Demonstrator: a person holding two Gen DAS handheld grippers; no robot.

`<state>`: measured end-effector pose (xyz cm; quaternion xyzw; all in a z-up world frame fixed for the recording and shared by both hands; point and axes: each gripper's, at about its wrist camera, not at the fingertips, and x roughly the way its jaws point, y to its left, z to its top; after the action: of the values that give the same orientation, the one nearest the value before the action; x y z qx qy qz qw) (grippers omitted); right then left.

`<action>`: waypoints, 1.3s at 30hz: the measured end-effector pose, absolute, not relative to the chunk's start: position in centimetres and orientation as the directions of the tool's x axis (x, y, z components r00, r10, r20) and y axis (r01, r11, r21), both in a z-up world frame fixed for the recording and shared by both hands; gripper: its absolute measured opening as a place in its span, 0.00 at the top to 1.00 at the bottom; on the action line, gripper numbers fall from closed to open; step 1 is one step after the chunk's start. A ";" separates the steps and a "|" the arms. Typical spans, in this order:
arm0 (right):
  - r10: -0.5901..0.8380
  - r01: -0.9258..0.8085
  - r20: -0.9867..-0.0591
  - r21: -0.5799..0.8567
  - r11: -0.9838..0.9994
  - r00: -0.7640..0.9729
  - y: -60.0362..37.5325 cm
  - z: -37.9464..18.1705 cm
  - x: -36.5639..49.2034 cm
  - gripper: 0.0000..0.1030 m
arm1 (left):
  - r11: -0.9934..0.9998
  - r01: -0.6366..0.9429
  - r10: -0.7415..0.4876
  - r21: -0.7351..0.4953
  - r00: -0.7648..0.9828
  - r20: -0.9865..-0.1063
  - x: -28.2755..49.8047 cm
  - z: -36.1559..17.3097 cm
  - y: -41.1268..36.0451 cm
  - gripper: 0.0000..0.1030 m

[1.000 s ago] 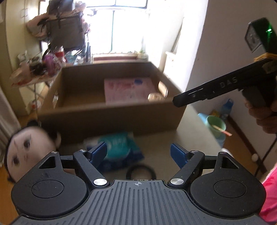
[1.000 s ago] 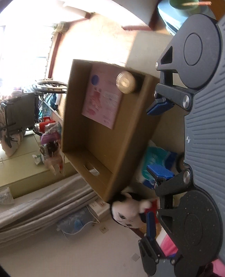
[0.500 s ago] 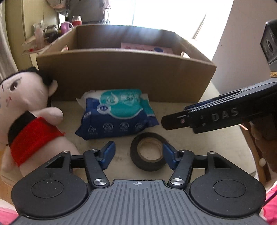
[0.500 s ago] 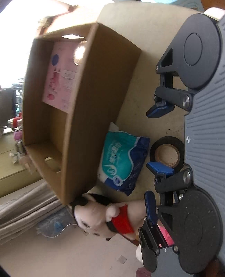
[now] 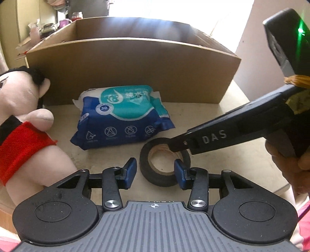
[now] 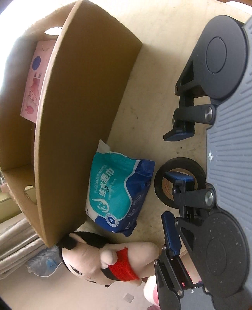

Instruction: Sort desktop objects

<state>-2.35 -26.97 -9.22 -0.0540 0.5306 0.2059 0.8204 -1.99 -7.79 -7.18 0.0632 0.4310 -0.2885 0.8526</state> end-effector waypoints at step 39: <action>0.270 -0.446 -0.931 0.138 0.884 0.247 -25.4 -9.4 -4.2 0.74 | 0.740 0.669 -0.470 -0.074 0.435 -0.768 -8.8 -6.7 -5.5 0.42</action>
<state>-4.18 -25.42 -9.37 -0.0773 0.5698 0.2277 0.7858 -8.77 -5.49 -6.72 0.1213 0.4089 -0.3397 0.8383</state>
